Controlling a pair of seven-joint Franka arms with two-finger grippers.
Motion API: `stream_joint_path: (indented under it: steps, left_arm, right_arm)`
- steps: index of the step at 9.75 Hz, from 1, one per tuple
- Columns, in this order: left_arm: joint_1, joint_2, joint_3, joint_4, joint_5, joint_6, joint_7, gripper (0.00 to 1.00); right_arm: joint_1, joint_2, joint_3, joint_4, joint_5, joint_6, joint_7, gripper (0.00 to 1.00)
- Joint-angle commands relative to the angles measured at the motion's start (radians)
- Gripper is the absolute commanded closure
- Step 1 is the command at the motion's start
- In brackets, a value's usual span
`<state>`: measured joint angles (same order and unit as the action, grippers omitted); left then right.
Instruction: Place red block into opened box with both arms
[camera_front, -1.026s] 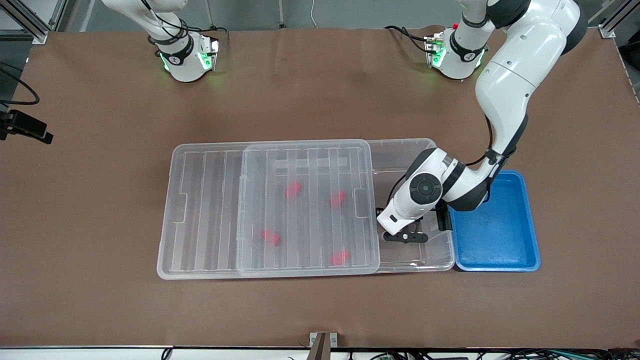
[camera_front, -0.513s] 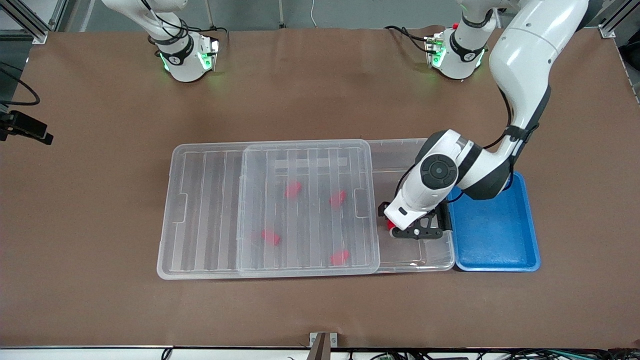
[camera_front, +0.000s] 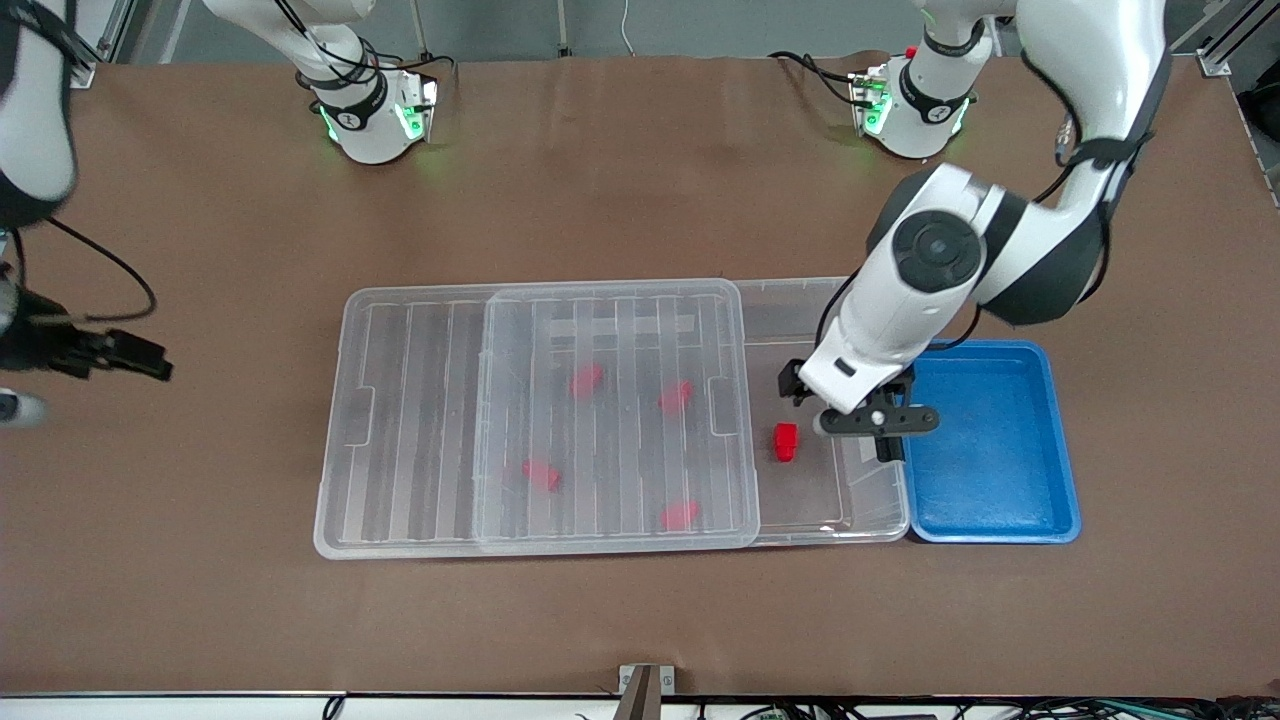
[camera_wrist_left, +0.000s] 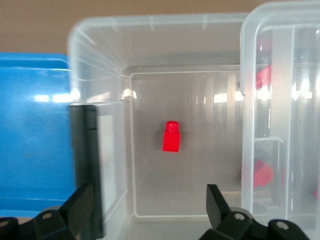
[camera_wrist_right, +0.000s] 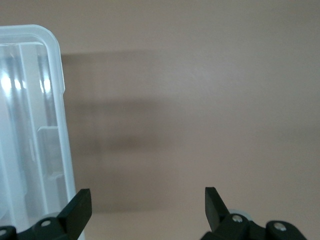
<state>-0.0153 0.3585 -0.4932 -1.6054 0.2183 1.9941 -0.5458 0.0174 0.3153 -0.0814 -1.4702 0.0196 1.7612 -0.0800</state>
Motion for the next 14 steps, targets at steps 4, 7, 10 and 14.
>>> stream_joint_path:
  steps: [4,7,10,14]
  left_arm:
    - [0.003,-0.378,0.298,-0.171,-0.145,-0.05,0.358,0.0]
    - [-0.011,-0.489,0.419,-0.143,-0.149,-0.155,0.52,0.0]
    - [-0.017,-0.474,0.493,-0.108,-0.208,-0.207,0.642,0.0]
    - [-0.012,-0.458,0.501,-0.108,-0.208,-0.234,0.621,0.0]
  right_arm:
    - [0.087,0.123,0.002,-0.112,0.016,0.154,-0.083,0.92]
    - [0.081,0.125,0.058,-0.143,0.094,0.164,-0.078,0.93]
    - [0.088,0.136,0.065,-0.144,0.199,0.155,-0.072,0.93]
    - [0.093,0.148,0.107,-0.137,0.246,0.159,-0.038,0.93]
